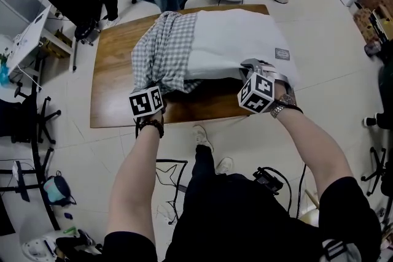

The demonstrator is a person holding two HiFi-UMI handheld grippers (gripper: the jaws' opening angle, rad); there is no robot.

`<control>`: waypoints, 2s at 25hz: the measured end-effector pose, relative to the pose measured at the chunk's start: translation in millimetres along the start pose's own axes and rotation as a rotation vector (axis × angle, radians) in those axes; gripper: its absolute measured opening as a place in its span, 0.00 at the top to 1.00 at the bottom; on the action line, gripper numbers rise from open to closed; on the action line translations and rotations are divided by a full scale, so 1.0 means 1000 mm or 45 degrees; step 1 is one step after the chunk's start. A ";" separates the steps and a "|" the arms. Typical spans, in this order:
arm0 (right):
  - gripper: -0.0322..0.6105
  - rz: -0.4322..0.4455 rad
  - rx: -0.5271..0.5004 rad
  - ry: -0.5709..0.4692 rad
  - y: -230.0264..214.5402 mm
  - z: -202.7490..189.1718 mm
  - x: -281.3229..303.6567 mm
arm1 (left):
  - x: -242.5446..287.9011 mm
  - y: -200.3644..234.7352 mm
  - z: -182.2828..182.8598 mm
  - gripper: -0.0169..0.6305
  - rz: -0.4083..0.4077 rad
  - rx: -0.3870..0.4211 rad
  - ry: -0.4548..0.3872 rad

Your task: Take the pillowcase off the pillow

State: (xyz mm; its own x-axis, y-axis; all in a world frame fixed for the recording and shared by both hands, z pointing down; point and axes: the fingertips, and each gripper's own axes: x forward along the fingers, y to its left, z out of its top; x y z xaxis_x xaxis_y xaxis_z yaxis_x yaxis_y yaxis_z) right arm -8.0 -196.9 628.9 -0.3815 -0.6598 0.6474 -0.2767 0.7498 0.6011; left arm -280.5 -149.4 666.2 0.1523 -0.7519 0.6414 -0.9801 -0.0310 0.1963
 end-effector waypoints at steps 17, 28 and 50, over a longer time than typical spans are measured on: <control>0.93 0.013 0.059 0.070 0.008 -0.029 -0.031 | -0.038 0.042 -0.008 0.96 0.158 -0.053 -0.009; 0.70 0.157 0.038 -0.167 0.035 0.016 -0.076 | -0.076 0.021 0.021 0.72 0.249 0.082 -0.145; 0.69 0.173 0.073 -0.237 -0.012 0.058 -0.098 | -0.095 -0.068 0.092 0.68 0.050 0.345 -0.159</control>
State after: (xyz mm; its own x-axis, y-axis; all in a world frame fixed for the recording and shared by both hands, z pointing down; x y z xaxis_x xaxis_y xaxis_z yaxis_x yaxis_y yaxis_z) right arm -18.0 -138.8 531.1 -0.5736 -0.5358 0.6196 -0.2590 0.8362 0.4834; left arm -239.8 -135.8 523.7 0.1132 -0.8307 0.5452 -0.9858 -0.1624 -0.0426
